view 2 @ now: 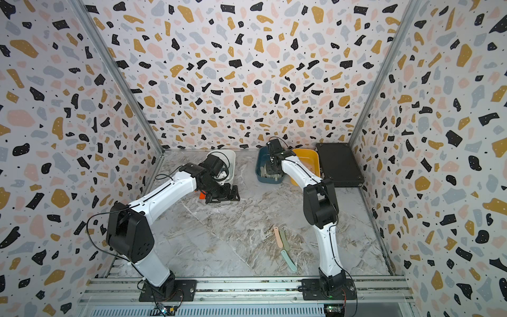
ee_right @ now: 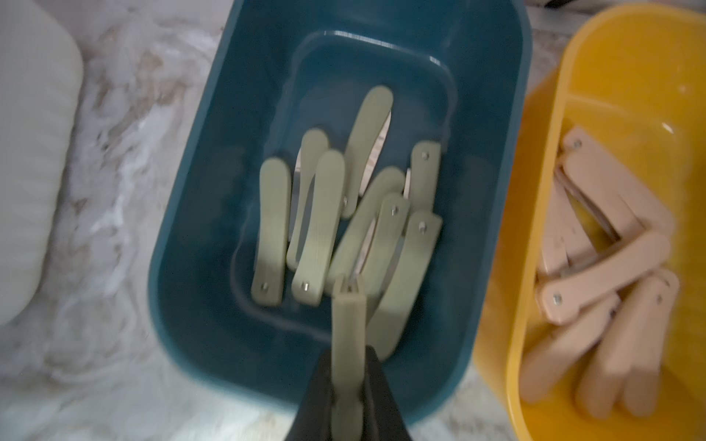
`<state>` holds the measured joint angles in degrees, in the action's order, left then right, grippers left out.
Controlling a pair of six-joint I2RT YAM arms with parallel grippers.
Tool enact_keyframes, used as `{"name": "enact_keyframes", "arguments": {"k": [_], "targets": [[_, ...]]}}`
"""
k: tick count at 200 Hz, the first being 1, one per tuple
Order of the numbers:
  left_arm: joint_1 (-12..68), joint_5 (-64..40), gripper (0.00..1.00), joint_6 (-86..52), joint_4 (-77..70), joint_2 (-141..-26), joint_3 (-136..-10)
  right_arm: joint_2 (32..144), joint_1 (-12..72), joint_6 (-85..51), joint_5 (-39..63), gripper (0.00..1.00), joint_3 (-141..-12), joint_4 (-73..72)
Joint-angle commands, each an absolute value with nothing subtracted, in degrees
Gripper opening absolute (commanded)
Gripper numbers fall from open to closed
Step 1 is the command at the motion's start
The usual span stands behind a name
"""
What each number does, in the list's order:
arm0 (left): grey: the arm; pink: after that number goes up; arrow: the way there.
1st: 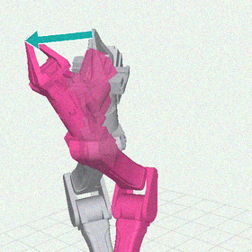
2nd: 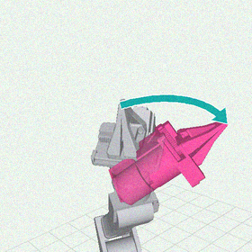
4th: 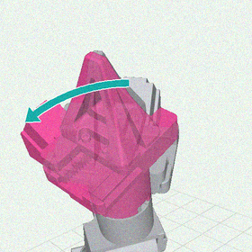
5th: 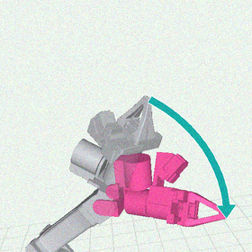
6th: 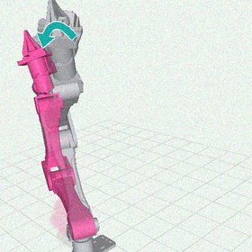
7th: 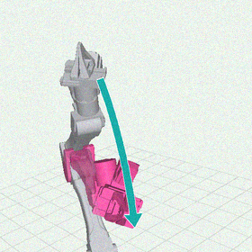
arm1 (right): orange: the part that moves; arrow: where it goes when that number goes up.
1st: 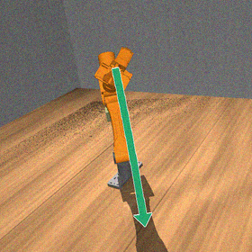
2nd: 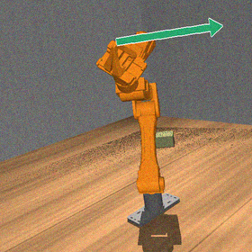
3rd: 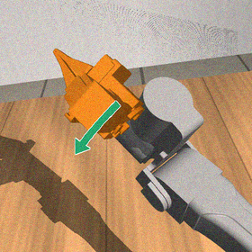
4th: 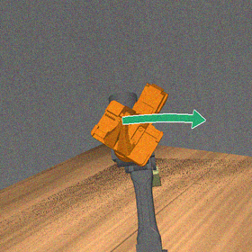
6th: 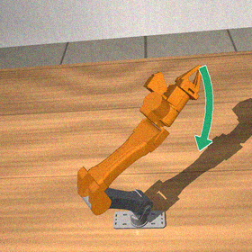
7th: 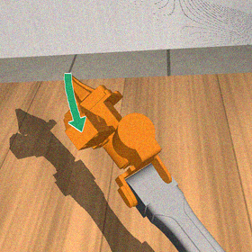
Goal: Place the fruit knives into the storage box by color
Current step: Place the fruit knife in the storage box, then pick up the fruit knife from the center of the board.
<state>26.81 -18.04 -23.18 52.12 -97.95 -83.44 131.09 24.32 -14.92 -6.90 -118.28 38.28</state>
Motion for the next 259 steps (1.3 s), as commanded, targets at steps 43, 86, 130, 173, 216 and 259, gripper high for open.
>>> {"name": "enact_keyframes", "arguments": {"k": [43, 86, 130, 173, 216, 259], "targets": [[27.5, -19.8, 0.99, -23.5, 49.2, -95.2, -79.8, 131.7, 23.3, -13.7, -2.4, 0.4, -128.2, 48.7], [28.8, -20.8, 0.99, -23.9, 49.2, -91.0, -76.1, 109.5, 23.8, -15.1, 0.2, 0.49, -106.7, 47.3], [30.5, -24.0, 0.99, -25.0, 47.1, -90.5, -69.3, 83.4, 27.4, -19.9, 2.4, 0.45, -67.3, 43.2], [34.6, -23.3, 0.99, -27.9, 43.4, -89.3, -65.7, 71.7, 35.8, -29.2, 2.8, 0.38, -49.6, 41.4], [36.3, -22.7, 0.99, -29.8, 41.5, -90.2, -63.6, 72.2, 41.2, -33.6, 3.1, 0.34, -43.7, 34.9], [36.8, -22.2, 0.99, -29.8, 41.0, -90.3, -62.3, 77.5, 43.9, -34.1, 2.4, 0.3, -43.3, 30.5]]}}
